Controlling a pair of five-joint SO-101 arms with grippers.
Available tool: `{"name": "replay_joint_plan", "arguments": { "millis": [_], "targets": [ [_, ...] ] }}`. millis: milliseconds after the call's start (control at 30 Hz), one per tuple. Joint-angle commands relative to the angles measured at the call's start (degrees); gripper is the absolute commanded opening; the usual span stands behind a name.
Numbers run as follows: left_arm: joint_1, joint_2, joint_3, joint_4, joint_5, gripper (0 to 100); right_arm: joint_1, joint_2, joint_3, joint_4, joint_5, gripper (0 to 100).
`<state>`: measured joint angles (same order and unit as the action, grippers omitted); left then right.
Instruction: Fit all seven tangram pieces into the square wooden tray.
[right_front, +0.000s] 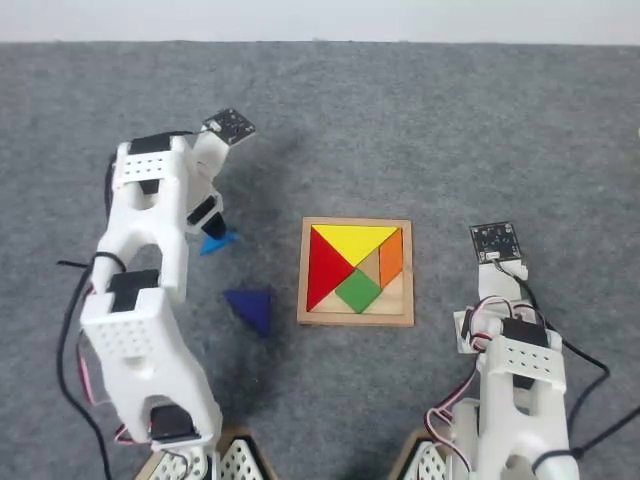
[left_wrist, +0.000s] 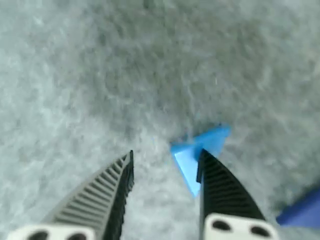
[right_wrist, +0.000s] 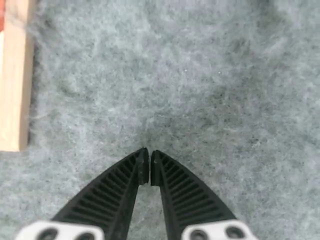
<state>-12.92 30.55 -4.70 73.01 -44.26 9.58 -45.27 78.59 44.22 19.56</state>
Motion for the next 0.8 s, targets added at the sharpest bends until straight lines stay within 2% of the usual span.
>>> {"name": "replay_joint_plan", "arguments": {
  "millis": [0,367,600,767],
  "targets": [
    [1.76,3.34,-2.42,-1.05,0.88,20,-0.48,-1.71,-0.53,-1.10,-0.09,2.4],
    [2.02,16.53,-18.42,19.16,-1.23,20,-0.48,-1.71,-0.53,-1.10,-0.09,2.4],
    [1.49,16.70,-18.33,22.95,-3.08,20,-0.48,-1.71,-0.53,-1.10,-0.09,2.4],
    [1.49,16.62,-18.33,23.21,-2.55,14,-0.48,-1.71,-0.53,-1.10,-0.09,2.4]
  ]
}}
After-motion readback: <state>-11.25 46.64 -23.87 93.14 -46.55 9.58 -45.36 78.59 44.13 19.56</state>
